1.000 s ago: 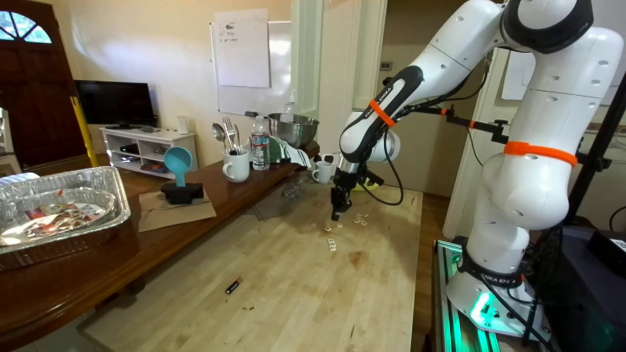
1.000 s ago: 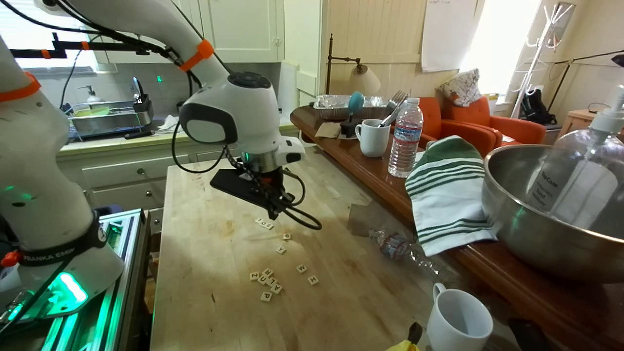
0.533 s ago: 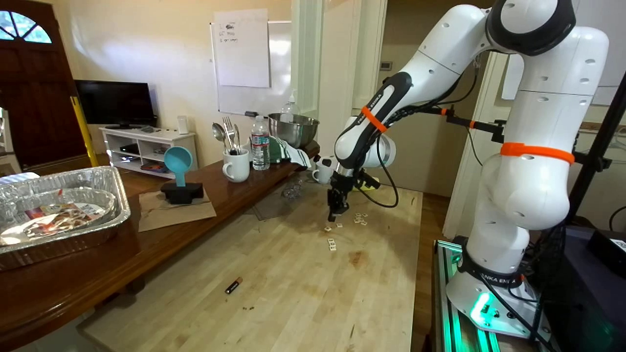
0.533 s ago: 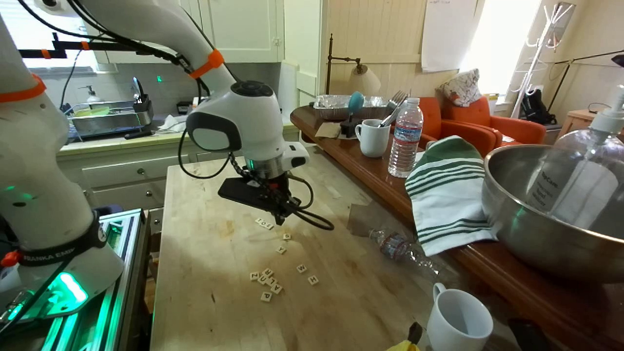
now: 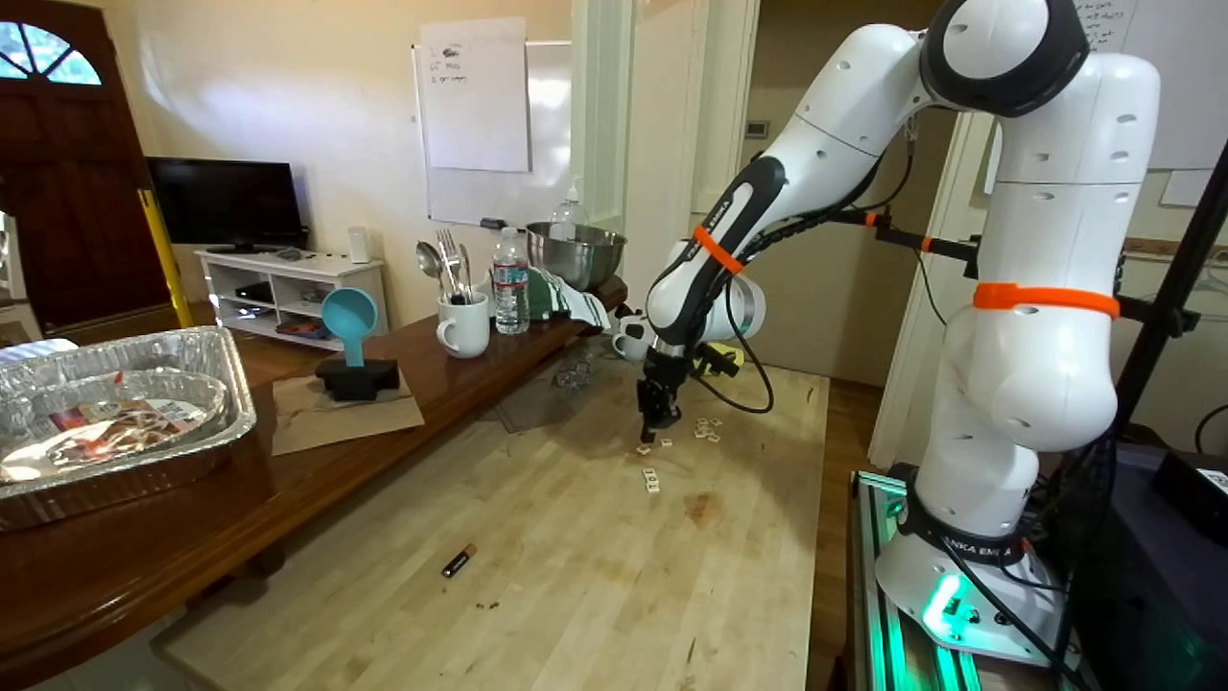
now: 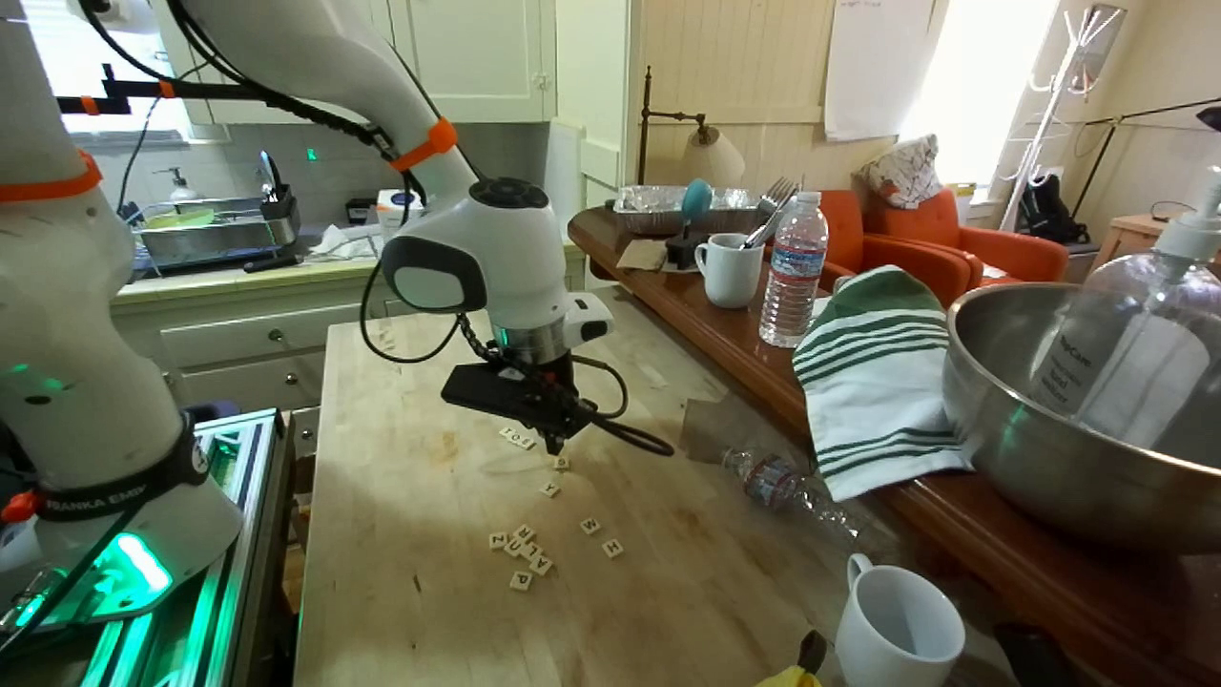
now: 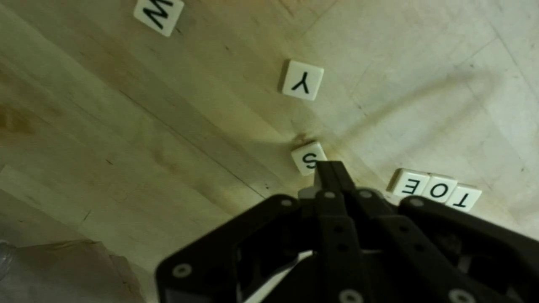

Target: Move the letter S to the letters on the left to spell the word TOES

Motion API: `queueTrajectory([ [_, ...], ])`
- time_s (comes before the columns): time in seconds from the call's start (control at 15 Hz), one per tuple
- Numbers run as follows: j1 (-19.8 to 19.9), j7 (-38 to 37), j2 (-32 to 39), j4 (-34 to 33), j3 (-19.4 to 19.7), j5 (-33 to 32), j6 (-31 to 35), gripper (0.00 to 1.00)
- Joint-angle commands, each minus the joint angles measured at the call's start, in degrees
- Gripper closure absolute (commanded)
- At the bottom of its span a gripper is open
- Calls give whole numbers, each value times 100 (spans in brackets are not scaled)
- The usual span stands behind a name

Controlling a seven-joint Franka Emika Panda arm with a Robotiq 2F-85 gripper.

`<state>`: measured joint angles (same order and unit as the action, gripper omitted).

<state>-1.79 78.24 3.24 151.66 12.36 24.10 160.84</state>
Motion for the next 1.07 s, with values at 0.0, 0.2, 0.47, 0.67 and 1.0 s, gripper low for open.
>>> queueTrajectory([
  [0.0,5,383,356,-154,-92,257,252,100],
  [0.2,23,436,460,-203,-145,254,329,100],
  [0.47,48,409,601,-256,-200,248,476,100],
  [0.67,23,162,680,-244,-185,208,607,100],
  [1.0,-23,-408,654,-160,-171,388,663,100],
])
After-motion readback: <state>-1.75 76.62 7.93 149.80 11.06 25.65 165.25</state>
